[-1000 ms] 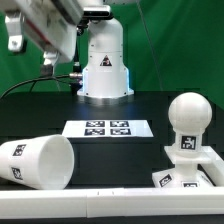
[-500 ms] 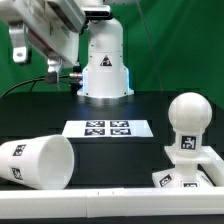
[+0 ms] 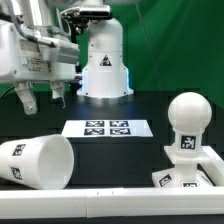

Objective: Assemble lamp

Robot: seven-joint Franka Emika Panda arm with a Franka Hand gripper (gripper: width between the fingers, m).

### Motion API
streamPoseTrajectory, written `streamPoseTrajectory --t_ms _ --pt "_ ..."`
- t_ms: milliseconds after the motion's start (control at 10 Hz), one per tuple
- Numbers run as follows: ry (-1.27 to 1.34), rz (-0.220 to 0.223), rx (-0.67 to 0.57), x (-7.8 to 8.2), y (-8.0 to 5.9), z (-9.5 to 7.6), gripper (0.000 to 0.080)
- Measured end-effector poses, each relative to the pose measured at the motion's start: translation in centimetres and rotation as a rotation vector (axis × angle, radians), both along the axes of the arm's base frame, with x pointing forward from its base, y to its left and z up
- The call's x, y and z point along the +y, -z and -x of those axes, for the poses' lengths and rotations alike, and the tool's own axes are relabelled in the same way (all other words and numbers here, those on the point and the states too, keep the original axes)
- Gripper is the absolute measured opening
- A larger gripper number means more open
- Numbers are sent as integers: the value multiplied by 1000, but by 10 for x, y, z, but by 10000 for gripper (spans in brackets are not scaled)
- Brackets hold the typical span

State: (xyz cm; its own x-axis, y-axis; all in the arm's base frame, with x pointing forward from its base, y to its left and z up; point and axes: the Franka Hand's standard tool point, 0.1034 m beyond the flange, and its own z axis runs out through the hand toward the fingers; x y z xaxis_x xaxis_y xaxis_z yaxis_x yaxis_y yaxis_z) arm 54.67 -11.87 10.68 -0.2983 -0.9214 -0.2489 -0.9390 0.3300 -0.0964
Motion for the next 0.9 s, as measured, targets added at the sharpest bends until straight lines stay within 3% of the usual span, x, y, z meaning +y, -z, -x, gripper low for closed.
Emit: streamPoseTrajectory --t_ms 100,200,400,800,900 --pt "-27 -36 60 2 -1 -2 698" --pt "-30 -35 59 0 -1 -5 698" --pt "-37 -1 47 -7 6 -6 698" --pt "-14 20 61 -31 12 -1 698" --pt "-18 20 61 -29 12 -1 698"
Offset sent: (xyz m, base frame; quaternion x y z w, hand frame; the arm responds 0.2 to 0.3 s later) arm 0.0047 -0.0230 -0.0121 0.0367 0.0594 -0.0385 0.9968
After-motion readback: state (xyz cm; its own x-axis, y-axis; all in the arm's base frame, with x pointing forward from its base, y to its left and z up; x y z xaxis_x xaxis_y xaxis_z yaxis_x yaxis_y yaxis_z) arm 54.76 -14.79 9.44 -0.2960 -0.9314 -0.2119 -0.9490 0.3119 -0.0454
